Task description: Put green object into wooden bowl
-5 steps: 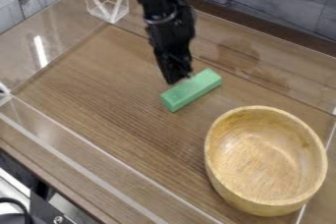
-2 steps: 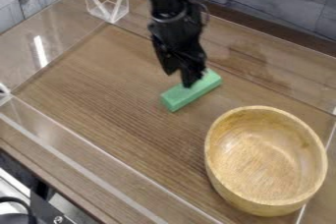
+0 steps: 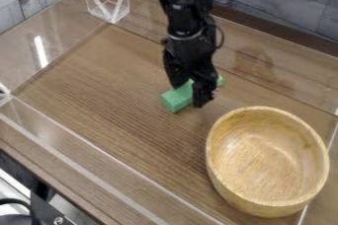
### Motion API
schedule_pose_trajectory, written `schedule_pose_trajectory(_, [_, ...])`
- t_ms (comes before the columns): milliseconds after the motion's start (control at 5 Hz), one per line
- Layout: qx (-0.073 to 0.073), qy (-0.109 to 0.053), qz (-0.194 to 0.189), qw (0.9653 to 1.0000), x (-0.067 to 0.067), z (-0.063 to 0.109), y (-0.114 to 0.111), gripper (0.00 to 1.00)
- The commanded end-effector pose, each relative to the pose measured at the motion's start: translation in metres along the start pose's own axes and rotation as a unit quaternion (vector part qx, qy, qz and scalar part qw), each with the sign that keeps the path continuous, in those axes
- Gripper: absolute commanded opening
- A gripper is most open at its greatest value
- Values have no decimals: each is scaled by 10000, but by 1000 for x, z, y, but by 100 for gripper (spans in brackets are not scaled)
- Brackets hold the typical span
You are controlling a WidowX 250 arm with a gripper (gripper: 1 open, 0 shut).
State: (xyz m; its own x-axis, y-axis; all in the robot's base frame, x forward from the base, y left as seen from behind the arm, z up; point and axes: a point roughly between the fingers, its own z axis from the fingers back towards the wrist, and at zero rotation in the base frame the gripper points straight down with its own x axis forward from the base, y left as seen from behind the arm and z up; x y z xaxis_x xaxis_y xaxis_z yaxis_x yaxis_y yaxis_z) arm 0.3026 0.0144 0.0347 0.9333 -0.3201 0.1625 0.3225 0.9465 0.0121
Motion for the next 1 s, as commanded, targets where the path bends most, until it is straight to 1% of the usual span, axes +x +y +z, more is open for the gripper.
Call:
schedule_pose_trajectory(0, [57, -38, -188, 9998, 5, -1, 15, 100])
schedule_pose_trajectory(200, [39, 15, -300, 9995, 3, -3, 28, 0])
schedule_pose_trajectory(400, [-43, 28, -272, 9996, 5, 7, 25, 0])
schedule_pose_trajectory(600, [-160, 53, -161, 9997, 9, 19, 19, 0])
schedule_pose_trajectory(800, [-220, 67, -101, 9997, 12, 17, 19, 0])
